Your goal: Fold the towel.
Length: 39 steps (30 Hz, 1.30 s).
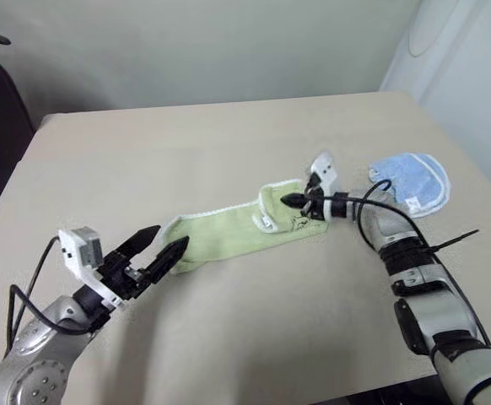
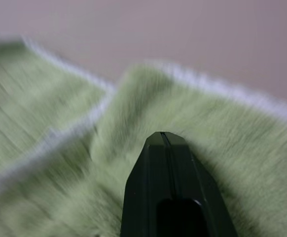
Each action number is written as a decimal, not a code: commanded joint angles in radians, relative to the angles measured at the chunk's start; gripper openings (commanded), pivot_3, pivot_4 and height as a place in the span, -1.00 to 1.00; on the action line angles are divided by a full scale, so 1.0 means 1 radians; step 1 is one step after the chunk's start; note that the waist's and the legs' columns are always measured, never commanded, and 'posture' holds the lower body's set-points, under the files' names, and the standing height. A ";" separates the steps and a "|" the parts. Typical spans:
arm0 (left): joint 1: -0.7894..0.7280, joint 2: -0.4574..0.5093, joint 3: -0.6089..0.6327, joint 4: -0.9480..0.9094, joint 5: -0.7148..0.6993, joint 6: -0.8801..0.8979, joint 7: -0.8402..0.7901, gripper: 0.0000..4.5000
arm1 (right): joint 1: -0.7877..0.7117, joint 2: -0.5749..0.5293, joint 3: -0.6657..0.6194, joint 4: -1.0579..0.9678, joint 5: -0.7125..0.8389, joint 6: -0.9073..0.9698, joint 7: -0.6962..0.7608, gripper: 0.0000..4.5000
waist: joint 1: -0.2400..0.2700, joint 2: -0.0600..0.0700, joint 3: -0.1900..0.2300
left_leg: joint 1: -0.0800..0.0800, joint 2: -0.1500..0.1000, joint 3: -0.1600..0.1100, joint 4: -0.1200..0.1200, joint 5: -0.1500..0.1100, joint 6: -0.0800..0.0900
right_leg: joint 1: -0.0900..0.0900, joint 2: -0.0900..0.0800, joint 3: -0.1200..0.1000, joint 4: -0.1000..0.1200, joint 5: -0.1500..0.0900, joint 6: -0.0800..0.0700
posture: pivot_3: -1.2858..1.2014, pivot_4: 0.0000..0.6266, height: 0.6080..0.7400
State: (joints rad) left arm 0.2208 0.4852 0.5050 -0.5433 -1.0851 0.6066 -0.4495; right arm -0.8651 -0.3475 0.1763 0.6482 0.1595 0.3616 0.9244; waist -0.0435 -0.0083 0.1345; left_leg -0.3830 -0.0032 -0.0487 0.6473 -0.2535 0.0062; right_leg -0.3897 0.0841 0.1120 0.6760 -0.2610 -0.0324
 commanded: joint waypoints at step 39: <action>-0.149 -0.090 -0.232 0.246 -0.662 0.029 0.859 0.92 | -0.085 0.068 -0.216 -0.100 0.133 -0.102 -0.008 -1.00 | 0.027 0.005 0.003 | 0.018 -0.001 -0.002 -0.002 -0.001 0.001 | 0.023 0.000 0.000 -0.013 0.001 0.003 | 0.03 -0.52 1.00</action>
State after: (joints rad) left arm 0.0786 0.4020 0.2750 -0.3403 -1.7637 0.6408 0.3827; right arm -0.9245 -0.2812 -0.0197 0.5758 0.2760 0.2793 0.9232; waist -0.0162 -0.0030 0.1377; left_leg -0.3653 -0.0044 -0.0507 0.6454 -0.2542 0.0075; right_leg -0.3662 0.0837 0.1116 0.6630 -0.2600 -0.0294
